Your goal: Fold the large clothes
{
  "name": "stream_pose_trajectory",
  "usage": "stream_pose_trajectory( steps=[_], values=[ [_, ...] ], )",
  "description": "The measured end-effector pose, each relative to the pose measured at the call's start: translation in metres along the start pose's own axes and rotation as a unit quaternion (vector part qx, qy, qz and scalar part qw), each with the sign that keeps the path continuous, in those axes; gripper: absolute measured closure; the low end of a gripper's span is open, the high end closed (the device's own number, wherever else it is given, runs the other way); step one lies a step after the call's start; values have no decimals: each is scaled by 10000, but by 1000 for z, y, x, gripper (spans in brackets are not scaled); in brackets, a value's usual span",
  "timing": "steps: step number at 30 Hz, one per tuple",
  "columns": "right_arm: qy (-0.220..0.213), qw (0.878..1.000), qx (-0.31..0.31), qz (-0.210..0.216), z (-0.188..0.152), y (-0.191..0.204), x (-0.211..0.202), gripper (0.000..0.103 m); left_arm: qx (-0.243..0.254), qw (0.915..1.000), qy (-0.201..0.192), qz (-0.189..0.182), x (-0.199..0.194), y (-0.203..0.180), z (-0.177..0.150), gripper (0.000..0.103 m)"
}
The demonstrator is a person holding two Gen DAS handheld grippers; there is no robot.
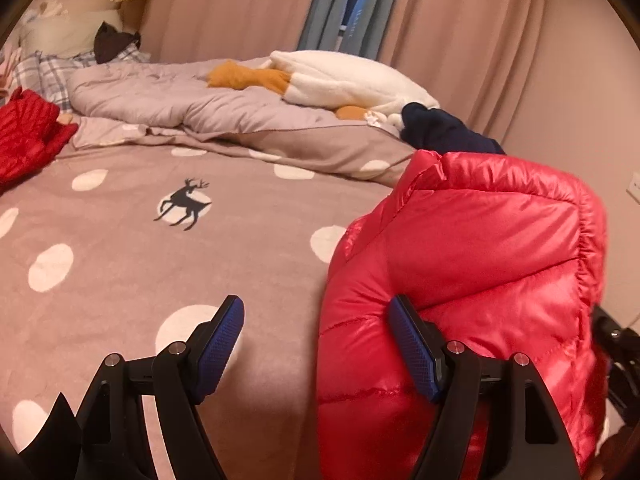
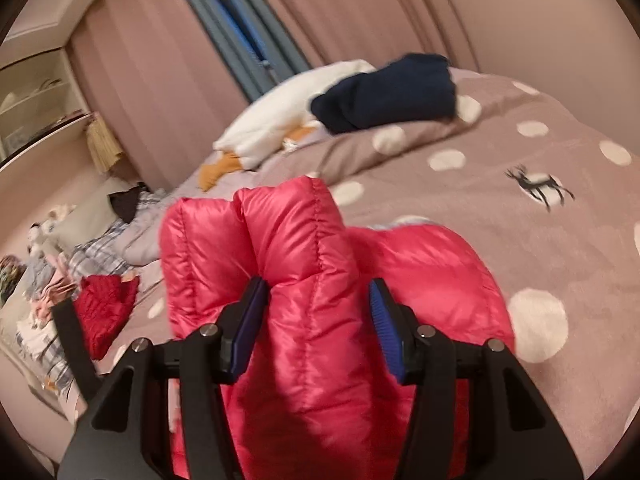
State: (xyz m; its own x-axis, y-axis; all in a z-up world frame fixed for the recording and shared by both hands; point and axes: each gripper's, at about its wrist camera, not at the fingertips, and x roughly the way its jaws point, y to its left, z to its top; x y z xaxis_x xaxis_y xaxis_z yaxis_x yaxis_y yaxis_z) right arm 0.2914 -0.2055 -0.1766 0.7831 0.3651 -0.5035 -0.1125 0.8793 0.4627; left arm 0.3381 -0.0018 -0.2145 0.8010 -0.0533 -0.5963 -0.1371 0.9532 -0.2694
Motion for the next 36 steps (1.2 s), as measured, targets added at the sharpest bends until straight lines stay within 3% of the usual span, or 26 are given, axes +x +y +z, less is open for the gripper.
stream_pose_trajectory(
  steps=[3, 8, 14, 20, 26, 30, 36],
  values=[
    [93, 9999, 95, -8, -5, -11, 6, 48, 211, 9995, -120, 204, -2, -10, -6, 29],
    [127, 9981, -196, -562, -12, -20, 15, 44, 235, 9997, -74, 36, 1, -12, -8, 28],
    [291, 9971, -94, -697, -18, -43, 36, 40, 385, 9992, -99, 14, 3, -19, -14, 27],
    [369, 9919, -464, -1123, -21, -48, 49, 35, 595, 9981, -123, -13, 4, -27, -18, 24],
    [511, 9912, -540, -1096, -22, -52, 55, 34, 592, 9982, 54, 53, 10, -26, -18, 22],
    [518, 9900, -630, -1154, -22, -50, 57, 34, 782, 9963, 163, 304, 17, -30, -20, 21],
    [514, 9885, -718, -1230, -23, -47, 59, 34, 661, 9967, 449, 170, 26, -23, -20, 21]
  ],
)
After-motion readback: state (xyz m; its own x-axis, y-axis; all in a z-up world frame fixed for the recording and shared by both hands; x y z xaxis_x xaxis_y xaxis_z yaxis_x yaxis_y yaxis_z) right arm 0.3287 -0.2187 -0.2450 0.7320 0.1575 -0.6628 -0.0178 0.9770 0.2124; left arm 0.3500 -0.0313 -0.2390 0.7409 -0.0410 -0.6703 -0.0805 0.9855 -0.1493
